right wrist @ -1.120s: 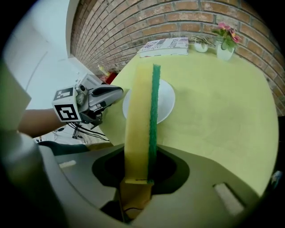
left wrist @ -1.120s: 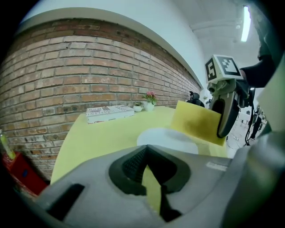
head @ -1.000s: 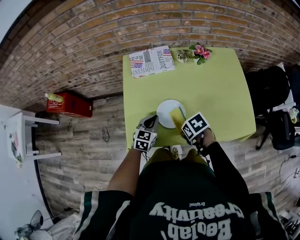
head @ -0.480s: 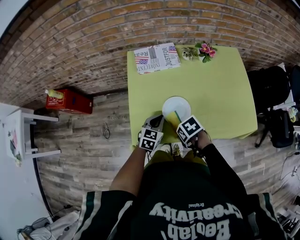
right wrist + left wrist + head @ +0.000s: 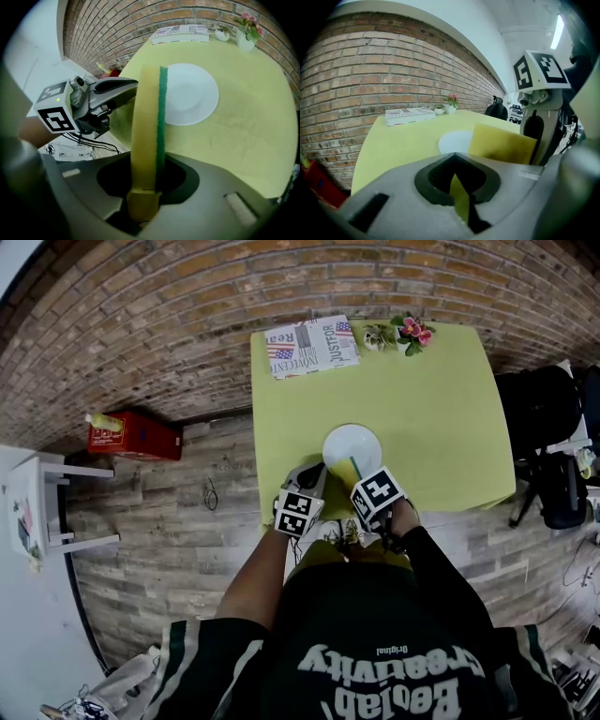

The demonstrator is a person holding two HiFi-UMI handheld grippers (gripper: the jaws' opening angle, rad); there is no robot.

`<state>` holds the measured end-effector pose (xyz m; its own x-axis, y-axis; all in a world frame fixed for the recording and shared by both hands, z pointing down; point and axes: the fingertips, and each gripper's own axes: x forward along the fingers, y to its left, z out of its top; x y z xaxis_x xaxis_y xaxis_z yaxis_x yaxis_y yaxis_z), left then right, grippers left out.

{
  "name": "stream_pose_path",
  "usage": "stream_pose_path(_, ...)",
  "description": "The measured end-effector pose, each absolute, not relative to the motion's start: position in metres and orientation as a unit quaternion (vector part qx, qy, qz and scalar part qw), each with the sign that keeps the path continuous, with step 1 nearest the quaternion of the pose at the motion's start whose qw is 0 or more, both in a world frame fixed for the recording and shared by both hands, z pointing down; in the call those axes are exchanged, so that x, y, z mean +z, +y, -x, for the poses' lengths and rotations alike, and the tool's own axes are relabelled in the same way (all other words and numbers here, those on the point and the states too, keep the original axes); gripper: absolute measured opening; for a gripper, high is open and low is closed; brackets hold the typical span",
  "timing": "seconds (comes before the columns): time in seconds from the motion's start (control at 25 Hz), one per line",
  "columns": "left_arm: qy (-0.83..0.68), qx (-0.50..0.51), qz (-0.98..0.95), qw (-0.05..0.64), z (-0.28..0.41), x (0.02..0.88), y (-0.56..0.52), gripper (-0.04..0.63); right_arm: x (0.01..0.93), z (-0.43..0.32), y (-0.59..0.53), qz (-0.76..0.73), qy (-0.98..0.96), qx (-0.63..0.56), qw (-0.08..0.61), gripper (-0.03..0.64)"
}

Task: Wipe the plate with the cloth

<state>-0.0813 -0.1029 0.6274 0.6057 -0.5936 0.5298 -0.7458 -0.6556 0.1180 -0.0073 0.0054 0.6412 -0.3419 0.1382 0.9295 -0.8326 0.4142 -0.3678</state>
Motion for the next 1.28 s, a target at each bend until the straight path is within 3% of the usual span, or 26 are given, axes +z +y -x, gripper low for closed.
stream_pose_path(1.28, -0.402, 0.248, -0.868, 0.157, 0.081, 0.631, -0.103, 0.008, 0.650, -0.090, -0.008, -0.353, -0.613, 0.503, 0.496, 0.137)
